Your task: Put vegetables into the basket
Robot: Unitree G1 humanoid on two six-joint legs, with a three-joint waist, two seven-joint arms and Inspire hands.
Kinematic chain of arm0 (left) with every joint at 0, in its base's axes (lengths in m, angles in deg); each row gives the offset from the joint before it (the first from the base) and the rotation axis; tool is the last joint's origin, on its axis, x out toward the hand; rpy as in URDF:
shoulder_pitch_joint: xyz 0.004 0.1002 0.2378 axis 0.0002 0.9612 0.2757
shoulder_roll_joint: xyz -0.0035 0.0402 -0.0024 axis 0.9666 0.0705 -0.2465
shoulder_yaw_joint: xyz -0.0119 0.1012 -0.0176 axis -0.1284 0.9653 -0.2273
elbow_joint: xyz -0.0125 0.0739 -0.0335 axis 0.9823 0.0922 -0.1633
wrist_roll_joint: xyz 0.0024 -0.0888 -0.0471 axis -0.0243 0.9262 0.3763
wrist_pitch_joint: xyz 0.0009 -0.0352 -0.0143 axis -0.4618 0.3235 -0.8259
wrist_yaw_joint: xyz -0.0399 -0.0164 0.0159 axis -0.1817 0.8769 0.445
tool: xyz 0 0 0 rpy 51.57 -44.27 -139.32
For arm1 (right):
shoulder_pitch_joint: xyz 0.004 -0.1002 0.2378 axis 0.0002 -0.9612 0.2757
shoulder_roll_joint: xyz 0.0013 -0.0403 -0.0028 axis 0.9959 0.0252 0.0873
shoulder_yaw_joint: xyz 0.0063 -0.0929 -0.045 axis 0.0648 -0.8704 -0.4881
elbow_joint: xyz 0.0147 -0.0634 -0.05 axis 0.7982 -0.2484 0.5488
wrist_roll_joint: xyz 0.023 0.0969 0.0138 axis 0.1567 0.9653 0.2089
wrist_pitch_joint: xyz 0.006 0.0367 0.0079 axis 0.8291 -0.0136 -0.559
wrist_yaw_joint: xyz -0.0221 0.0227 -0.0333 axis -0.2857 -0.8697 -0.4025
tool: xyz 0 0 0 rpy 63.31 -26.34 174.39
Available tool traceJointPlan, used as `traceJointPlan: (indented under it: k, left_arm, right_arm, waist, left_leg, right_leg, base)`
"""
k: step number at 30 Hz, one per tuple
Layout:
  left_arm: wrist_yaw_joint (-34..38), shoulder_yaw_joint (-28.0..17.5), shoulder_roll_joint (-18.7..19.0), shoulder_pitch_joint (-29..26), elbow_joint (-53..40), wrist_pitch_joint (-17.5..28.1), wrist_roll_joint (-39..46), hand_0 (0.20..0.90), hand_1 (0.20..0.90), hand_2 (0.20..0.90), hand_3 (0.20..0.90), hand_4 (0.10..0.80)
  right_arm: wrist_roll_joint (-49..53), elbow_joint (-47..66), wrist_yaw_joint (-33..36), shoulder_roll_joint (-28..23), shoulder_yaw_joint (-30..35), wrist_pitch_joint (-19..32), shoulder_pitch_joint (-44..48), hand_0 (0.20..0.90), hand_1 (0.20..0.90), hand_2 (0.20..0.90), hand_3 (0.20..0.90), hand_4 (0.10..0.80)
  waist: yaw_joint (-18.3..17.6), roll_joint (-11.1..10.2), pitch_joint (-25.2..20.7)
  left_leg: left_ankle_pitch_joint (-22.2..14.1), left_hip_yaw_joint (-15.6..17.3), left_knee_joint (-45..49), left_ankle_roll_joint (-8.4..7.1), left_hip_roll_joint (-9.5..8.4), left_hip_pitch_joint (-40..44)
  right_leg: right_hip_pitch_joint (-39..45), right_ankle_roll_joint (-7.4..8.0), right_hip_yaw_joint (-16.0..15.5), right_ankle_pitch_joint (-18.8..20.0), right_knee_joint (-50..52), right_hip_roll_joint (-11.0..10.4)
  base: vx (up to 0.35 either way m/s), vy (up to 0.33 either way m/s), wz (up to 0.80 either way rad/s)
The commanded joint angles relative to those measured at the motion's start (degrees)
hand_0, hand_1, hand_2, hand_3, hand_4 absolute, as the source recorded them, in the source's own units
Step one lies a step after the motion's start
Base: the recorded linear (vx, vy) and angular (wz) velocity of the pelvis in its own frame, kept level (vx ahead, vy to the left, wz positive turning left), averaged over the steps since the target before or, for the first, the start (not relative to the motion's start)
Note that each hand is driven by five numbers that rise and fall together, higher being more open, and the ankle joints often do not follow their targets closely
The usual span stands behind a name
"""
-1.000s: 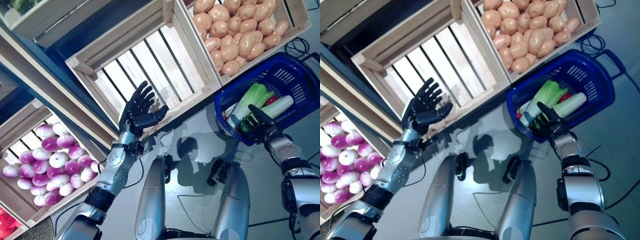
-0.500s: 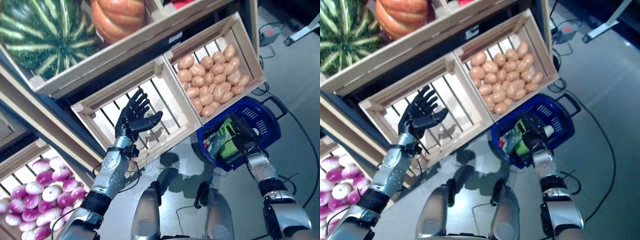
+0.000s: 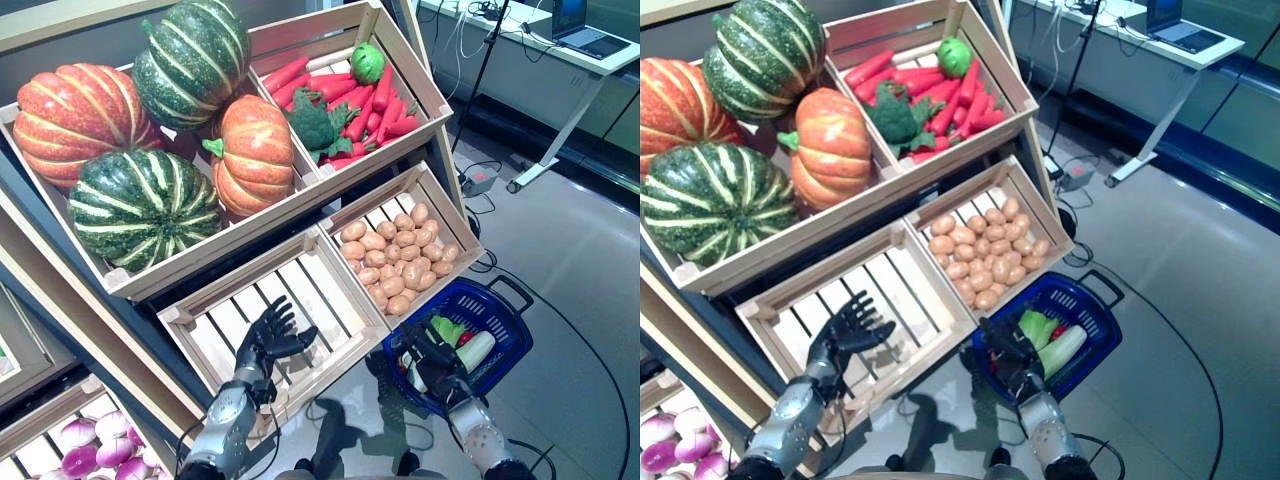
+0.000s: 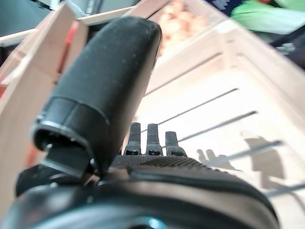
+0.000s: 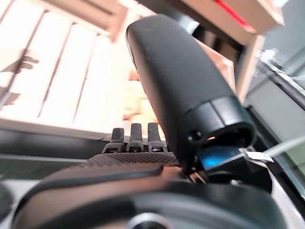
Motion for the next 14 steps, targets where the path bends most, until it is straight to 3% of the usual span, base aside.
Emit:
traceJointPlan:
  k: [1, 8, 10, 14]
  left_arm:
    - [-3.8, 0.9, 0.3, -3.7, 0.2, 4.5, -2.9, 0.900, 0.900, 0.900, 0.900, 0.800]
    - [-4.6, 2.3, -3.9, -1.8, 7.1, 3.9, -0.9, 0.900, 0.900, 0.900, 0.900, 0.800]
    - [-3.4, 4.5, -6.0, -1.0, 7.1, 5.4, -0.2, 0.900, 0.900, 0.900, 0.900, 0.800]
    - [-0.5, 6.9, -6.9, -1.5, 6.3, 7.1, -0.5, 0.900, 0.900, 0.900, 0.900, 0.800]
  right_arm:
    - [-5.1, 6.0, -4.2, 1.5, 0.2, 4.4, 1.9, 0.900, 0.900, 0.900, 0.900, 0.800]
    - [-8.0, 6.0, -4.3, 4.5, -4.5, 4.8, -3.1, 0.900, 0.900, 0.900, 0.900, 0.800]
    - [-10.0, 5.3, 0.4, 5.6, -6.8, 7.2, -3.8, 0.900, 0.900, 0.900, 0.900, 0.800]
    - [-13.5, 6.1, 1.4, 5.6, -10.9, 11.4, -2.9, 0.900, 0.900, 0.900, 0.900, 0.800]
  waist:
    - [-0.6, -0.8, -3.8]
    - [-2.1, -0.5, -4.3]
    - [-2.0, -0.1, -3.9]
    - [-1.3, 0.3, -3.0]
  left_leg:
    - [8.6, -1.4, -4.0, -0.72, 0.28, -4.0]
    - [7.9, -1.1, -4.0, -0.34, 0.21, -2.6]
    - [7.7, -1.7, -4.0, -0.20, 0.03, -2.4]
    - [7.8, -2.8, -4.0, -0.10, -0.31, -2.7]
  right_leg:
    - [0.3, -1.69, 2.2, 6.6, -2.1, -1.7]
    - [1.3, -1.81, 2.8, 5.9, -1.9, -1.4]
    - [1.8, -1.79, 2.7, 5.7, -1.9, -1.5]
    - [1.8, -1.75, 2.2, 5.3, -1.5, -1.9]
  base:
    - [0.000, 0.000, 0.00]
    - [0.058, 0.007, -0.02]
    - [0.056, 0.018, 0.02]
    - [-0.006, 0.005, 0.01]
